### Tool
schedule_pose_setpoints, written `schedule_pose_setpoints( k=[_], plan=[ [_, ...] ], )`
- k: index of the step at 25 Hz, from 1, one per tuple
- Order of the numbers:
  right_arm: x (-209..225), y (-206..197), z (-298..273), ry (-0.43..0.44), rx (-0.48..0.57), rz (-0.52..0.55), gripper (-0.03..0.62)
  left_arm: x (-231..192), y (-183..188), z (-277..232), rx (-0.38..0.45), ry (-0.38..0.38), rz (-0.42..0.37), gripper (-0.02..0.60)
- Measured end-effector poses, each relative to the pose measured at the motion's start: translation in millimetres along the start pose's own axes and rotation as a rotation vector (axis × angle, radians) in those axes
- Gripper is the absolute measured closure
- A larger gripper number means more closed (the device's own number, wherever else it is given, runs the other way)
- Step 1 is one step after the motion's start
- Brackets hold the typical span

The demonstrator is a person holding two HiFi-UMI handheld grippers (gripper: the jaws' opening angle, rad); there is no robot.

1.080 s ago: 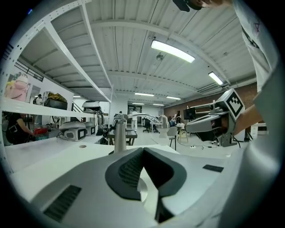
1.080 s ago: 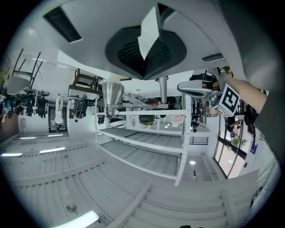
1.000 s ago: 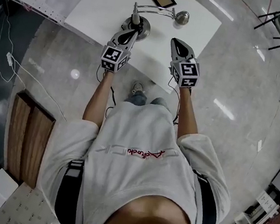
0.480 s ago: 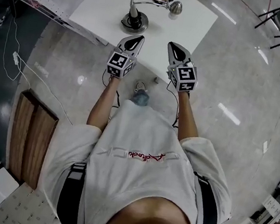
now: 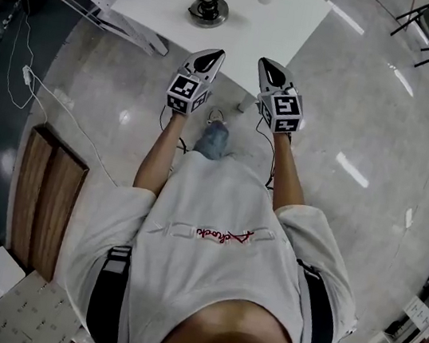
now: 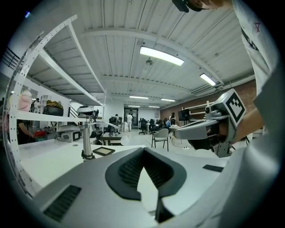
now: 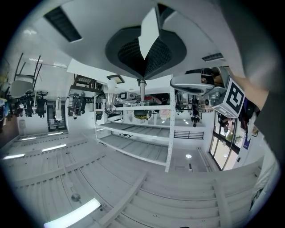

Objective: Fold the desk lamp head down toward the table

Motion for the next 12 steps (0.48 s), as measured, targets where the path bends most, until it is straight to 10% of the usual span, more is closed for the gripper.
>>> schedule_pose_setpoints(
  k=[12],
  plan=[
    [-24,-9,38,-0.004,0.011,0.029,0.58,32,-4,31,0.025,0.014,-0.01,0.554]
  ],
)
Point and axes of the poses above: the fingertips, and each gripper's own axes: z backward along the fingers, x to its right, y out of its top, the point moved 8 cm from there along z, backward along the fingers, and after that the axes turned 12 degrees about -x, right-handed, at the moved point
